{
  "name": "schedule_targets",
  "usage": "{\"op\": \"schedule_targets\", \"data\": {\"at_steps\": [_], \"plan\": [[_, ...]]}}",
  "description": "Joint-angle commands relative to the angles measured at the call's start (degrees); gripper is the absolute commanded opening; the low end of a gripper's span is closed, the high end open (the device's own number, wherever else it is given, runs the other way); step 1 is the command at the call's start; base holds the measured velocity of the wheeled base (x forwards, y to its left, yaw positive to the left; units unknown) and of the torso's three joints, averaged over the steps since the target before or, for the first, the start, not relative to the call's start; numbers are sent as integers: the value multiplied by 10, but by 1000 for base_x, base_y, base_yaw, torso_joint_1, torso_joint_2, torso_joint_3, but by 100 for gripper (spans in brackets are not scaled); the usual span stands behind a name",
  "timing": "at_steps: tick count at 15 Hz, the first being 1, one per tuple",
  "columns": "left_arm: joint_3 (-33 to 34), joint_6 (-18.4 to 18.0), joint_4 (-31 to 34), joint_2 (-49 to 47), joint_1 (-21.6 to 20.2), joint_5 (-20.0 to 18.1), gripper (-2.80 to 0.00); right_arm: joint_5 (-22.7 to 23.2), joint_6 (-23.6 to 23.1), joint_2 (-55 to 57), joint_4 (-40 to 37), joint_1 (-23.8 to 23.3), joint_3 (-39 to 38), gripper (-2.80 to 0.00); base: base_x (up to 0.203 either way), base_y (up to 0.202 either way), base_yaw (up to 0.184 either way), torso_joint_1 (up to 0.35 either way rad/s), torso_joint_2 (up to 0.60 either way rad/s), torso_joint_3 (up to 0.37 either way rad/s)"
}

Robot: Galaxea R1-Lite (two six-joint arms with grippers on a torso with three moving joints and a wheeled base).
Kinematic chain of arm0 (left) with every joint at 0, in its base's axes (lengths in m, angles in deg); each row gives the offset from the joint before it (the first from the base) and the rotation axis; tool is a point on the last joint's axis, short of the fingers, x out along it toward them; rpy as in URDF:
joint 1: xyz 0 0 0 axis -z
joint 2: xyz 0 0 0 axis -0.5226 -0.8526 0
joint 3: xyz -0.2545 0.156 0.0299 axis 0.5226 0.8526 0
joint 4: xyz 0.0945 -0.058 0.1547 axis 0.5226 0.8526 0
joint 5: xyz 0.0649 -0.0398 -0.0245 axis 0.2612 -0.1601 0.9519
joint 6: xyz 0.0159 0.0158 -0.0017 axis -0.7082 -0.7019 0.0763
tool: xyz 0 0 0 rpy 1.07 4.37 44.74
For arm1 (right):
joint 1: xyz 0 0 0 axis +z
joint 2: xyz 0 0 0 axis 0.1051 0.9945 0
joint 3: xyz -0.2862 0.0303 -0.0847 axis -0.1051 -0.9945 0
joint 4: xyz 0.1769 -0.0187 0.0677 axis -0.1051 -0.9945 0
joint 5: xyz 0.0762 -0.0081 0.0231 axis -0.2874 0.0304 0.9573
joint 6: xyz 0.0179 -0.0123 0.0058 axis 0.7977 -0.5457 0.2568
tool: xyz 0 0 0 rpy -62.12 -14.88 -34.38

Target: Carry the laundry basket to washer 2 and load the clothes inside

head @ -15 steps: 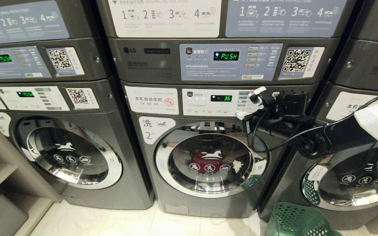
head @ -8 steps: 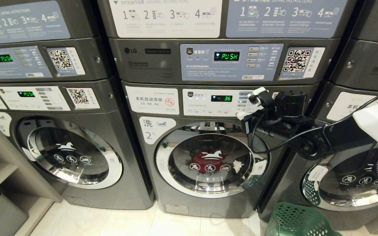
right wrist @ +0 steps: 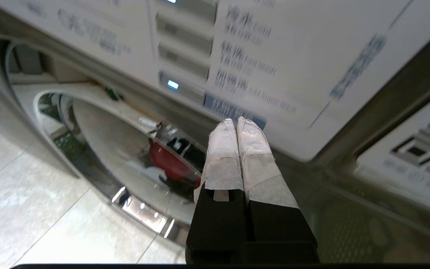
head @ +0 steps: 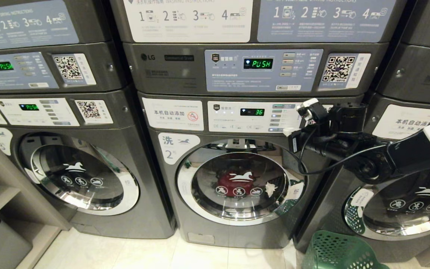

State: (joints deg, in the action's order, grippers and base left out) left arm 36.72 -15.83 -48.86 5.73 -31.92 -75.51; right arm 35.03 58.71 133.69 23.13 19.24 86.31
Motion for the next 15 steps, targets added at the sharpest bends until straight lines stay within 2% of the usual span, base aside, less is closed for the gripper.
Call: {"op": "schedule_targets", "data": {"at_steps": [1, 4, 6, 8, 11, 14, 15], "plan": [[0, 0, -1, -1, -1, 0, -280, 5, -2, -31, 0, 3, -34, -280, 0, 0, 0, 0, 0, 0], [0, 0, -1, -1, 0, 0, -280, 8, -10, -124, -7, 6, -147, -280, 0, 0, 0, 0, 0, 0], [0, 0, 0, -1, 0, 0, -280, 2, -11, -217, -51, 3, -216, -280, 0, 0, 0, 0, 0, 0], [0, 0, 0, -1, 0, 0, -280, -29, -10, -343, -131, -3, -276, -280, 0, 0, 0, 0, 0, 0], [0, 0, 0, -1, 0, 0, -280, -72, 8, -545, -210, -30, -383, -280, 0, 0, 0, 0, 0, 0], [0, 0, 0, -1, 0, 0, -280, -85, 31, -778, -247, -56, -548, -280, 0, 0, 0, 0, 0, 0], [0, 0, 0, -1, 0, 0, -280, -86, 37, -856, -280, -65, -575, -280, 0, 0, 0, 0, 0, 0]]}}
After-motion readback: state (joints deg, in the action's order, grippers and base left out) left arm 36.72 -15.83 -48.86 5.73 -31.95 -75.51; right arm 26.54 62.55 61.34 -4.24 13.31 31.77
